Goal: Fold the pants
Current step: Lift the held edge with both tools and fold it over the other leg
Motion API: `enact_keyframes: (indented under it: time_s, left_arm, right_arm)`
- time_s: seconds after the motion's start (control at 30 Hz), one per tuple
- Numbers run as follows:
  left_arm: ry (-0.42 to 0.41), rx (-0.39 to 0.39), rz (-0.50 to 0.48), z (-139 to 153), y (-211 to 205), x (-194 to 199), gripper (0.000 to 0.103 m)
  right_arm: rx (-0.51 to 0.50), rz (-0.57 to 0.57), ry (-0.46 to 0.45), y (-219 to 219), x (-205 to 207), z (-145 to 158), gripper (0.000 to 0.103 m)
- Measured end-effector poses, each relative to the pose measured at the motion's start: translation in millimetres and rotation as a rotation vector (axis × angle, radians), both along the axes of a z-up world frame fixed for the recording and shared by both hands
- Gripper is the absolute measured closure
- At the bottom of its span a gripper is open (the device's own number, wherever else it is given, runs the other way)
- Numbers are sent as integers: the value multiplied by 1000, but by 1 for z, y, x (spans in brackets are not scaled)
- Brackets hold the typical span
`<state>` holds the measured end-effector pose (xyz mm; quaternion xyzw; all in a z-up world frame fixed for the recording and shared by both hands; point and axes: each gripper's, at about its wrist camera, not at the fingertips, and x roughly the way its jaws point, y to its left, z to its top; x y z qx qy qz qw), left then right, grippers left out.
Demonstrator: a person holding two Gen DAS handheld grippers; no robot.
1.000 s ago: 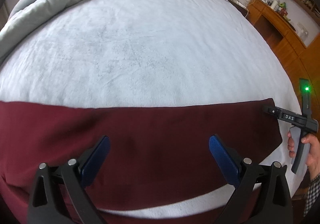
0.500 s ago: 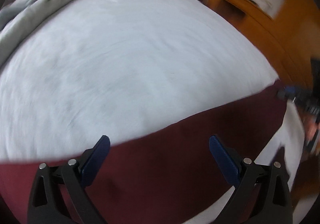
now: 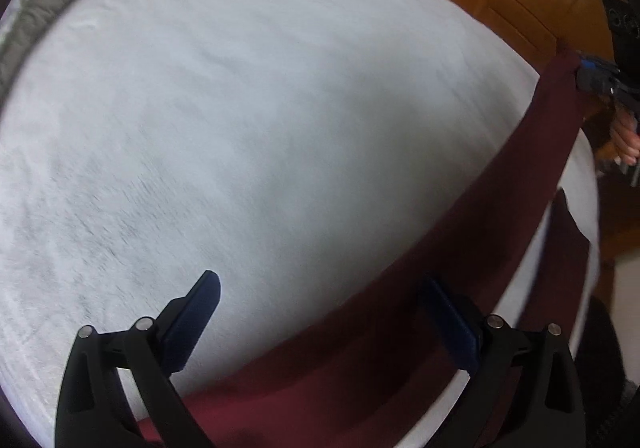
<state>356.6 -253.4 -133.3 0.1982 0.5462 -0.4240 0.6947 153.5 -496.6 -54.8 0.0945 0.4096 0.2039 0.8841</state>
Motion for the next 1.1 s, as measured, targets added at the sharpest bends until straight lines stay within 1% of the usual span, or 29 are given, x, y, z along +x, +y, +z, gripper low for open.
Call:
enact_keyframes:
  time_s: [0.07, 0.13, 0.17, 0.2, 0.23, 0.27, 0.33, 0.37, 0.4, 0.43, 0.47, 0.53, 0.57, 0.63, 0.67, 0.7, 0.73, 0.77, 0.8, 0.9, 0.97, 1.0, 1.03, 1.07, 1.1]
  left_arm:
    - [33, 27, -3, -5, 5, 3, 21]
    - [94, 45, 11, -10, 11, 4, 65]
    - [132, 35, 44, -11, 17, 5, 74]
    - [139, 19, 72, -8, 22, 5, 81]
    - [107, 0, 92, -2, 26, 3, 86]
    - [80, -14, 106, 5, 30, -1, 87]
    - [37, -52, 152, 22, 40, -10, 89]
    - [-9, -75, 189, 37, 46, -21, 89]
    - [-40, -80, 204, 47, 49, -31, 89]
    - [-96, -72, 229, 61, 51, -48, 89]
    - [-126, -61, 239, 68, 53, -59, 89]
    - [-204, -29, 248, 85, 54, -96, 89]
    - [-222, -20, 253, 85, 48, -102, 89]
    - [-242, -5, 287, 89, 49, -133, 88]
    - [-252, 6, 292, 87, 47, -144, 88]
    - [-279, 25, 298, 82, 43, -162, 87]
    - [-299, 37, 295, 80, 43, -172, 87]
    - [-336, 63, 286, 72, 39, -191, 86]
    - [-350, 80, 281, 65, 35, -202, 86]
    - [-348, 123, 275, 34, 31, -235, 86]
    - [-351, 167, 258, 16, 30, -254, 86]
    - [-361, 192, 245, 5, 28, -264, 86]
    - [-383, 219, 227, -5, 27, -272, 86]
    - [-398, 236, 216, -8, 26, -277, 86]
    - [-422, 243, 212, -14, 26, -282, 86]
  right_arm:
    - [12, -6, -10, 0, -3, 3, 82]
    - [8, -2, -11, 2, -6, 2, 83]
    - [0, -3, -12, 4, -7, 2, 83]
    - [-2, -5, -14, 6, -10, 2, 83]
    - [2, -13, -22, 6, -13, 3, 84]
    - [6, -26, -28, 6, -16, 4, 87]
    - [23, -60, -33, 1, -23, 5, 88]
    - [36, -74, -38, -2, -28, 6, 88]
    - [53, -85, -44, -4, -35, 7, 88]
    - [60, -89, -49, -4, -40, 7, 88]
    - [62, -92, -55, -2, -47, 8, 88]
    - [54, -101, -76, 1, -65, 9, 88]
    - [60, -109, -83, 0, -75, 9, 89]
    - [83, -120, -89, 0, -96, 6, 89]
    - [81, -123, -87, 0, -103, 4, 89]
    - [73, -125, -77, 2, -115, -2, 89]
    - [66, -130, -65, 4, -124, -8, 89]
    - [62, -133, -50, 6, -131, -13, 89]
    - [62, -135, -24, 7, -142, -24, 89]
    - [62, -151, 37, 13, -168, -50, 89]
    - [43, -158, 74, 19, -182, -65, 88]
    - [30, -159, 92, 23, -187, -72, 86]
    - [11, -161, 114, 30, -195, -80, 82]
    - [6, -166, 125, 33, -199, -84, 81]
    - [3, -180, 137, 36, -204, -87, 77]
